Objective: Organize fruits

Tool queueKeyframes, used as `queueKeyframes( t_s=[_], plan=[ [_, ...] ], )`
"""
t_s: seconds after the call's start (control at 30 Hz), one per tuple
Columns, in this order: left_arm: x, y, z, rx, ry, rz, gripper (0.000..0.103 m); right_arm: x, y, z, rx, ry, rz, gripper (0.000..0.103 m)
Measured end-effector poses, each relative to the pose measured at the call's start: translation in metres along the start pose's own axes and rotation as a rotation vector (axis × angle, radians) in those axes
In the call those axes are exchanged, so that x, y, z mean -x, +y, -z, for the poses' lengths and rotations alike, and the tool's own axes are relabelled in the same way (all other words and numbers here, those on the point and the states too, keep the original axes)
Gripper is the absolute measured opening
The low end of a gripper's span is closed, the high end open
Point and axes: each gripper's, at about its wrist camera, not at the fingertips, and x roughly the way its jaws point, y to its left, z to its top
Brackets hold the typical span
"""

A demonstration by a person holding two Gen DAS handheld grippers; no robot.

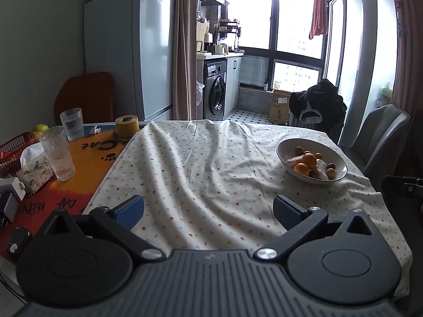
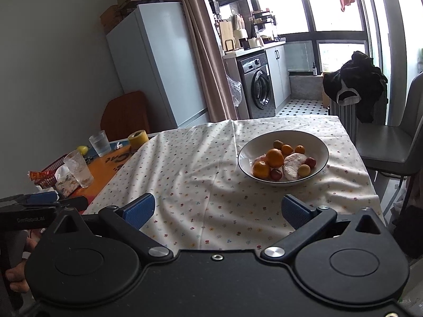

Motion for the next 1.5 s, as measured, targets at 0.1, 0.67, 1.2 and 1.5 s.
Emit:
queueKeyframes(
  t_s=[0.1, 0.67, 1.2, 1.5],
  plan=[
    [0.002, 0.003, -0.002, 0.01, 0.0, -0.006, 0.103, 0.0, 0.006, 0.002, 0.026, 0.014, 0.0, 0.103],
    [0.0, 0.008, 0.0, 0.026, -0.006, 0.014, 0.103, 0.001, 0.013, 0.004, 0.043, 0.014, 0.0, 0.103],
    [-0.002, 0.006, -0.001, 0.025, 0.014, 0.053, 0.103, -0.001, 0.012, 0.005, 0.046, 0.013, 0.009, 0.103],
    [-0.001, 0.004, -0.001, 0.015, 0.016, 0.043, 0.103, 0.001, 0.011, 0.004, 0.052, 0.002, 0.021, 0.103]
  ],
)
